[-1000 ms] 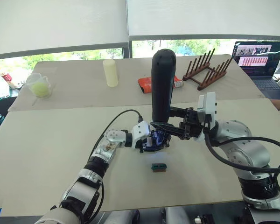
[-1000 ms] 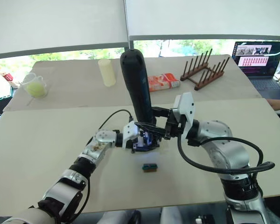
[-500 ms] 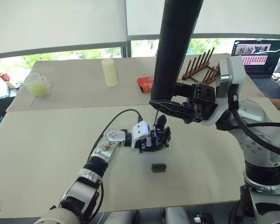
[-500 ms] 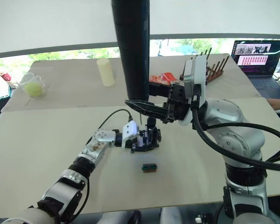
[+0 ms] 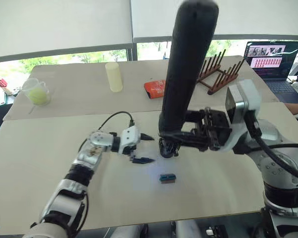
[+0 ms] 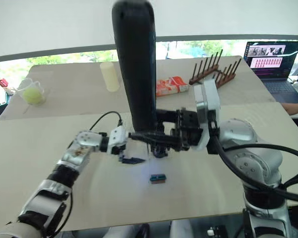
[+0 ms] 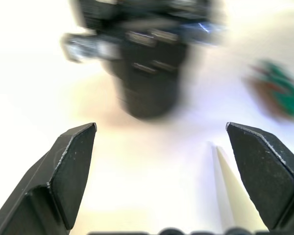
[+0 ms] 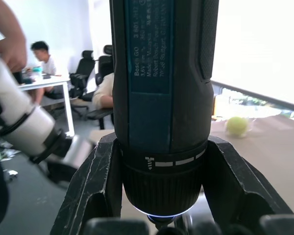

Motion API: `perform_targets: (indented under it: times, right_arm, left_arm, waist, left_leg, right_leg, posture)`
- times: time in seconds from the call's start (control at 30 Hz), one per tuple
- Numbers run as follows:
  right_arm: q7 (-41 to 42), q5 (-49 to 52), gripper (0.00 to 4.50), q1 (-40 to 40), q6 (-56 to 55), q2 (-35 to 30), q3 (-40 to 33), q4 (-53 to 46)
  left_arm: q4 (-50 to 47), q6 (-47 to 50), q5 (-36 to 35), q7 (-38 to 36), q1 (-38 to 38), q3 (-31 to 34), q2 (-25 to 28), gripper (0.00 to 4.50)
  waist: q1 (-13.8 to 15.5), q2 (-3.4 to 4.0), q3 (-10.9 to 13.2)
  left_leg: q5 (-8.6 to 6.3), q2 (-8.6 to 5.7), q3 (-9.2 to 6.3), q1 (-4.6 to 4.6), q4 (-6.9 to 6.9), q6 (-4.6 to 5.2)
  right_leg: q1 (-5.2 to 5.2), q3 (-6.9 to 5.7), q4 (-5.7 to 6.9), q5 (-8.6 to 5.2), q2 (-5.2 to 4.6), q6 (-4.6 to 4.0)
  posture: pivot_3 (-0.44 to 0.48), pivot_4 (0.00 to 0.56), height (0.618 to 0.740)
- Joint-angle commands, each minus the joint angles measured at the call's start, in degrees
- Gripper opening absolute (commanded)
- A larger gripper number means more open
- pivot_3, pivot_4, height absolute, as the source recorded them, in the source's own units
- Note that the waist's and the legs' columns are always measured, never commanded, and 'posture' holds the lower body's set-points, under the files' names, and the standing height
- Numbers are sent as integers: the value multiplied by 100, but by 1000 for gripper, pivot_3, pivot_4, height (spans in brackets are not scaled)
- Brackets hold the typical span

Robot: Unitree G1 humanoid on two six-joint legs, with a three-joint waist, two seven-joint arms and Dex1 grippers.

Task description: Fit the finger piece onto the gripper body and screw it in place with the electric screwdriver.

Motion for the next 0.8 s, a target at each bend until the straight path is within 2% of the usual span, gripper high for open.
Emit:
perform_targets:
  times: [0.03,0.3,0.5,0.8]
  right_arm:
    - [288,-254,1900,268,-505,62,35,-262]
    - [805,-1232,1900,1300,-1424,183,395,-234]
    - [794,-1656,1900,1553,-1758,326,512,-42]
    - [672,-1902,1900,1661,-1877,463,553,128]
  left_arm:
    - [-774,155,-239,-420,225,-173,161,4500]
    - [-1410,66,-189,-280,692,-393,101,4500]
    - [-1322,22,-10,136,656,-489,-166,4500]
    - [-1125,-91,133,327,614,-614,-352,4500]
  waist:
    - [34,2,1]
    - [32,1,1]
    - [49,1,1]
    - [39,1,1]
  left_leg:
    - [0,-2,0,0,2,0]
    - [-1,-2,0,6,4,0]
    - [-1,0,-1,7,4,-1]
    - [-1,-1,-1,7,2,-1]
  right_leg:
    - [1,0,-5,0,0,0]
    - [5,3,-23,0,3,0]
    - [7,2,-25,0,6,0]
    - [7,3,-29,0,6,0]
  posture:
    - [0,150,740]
    - [0,150,740]
    - [0,150,740]
    - [0,150,740]
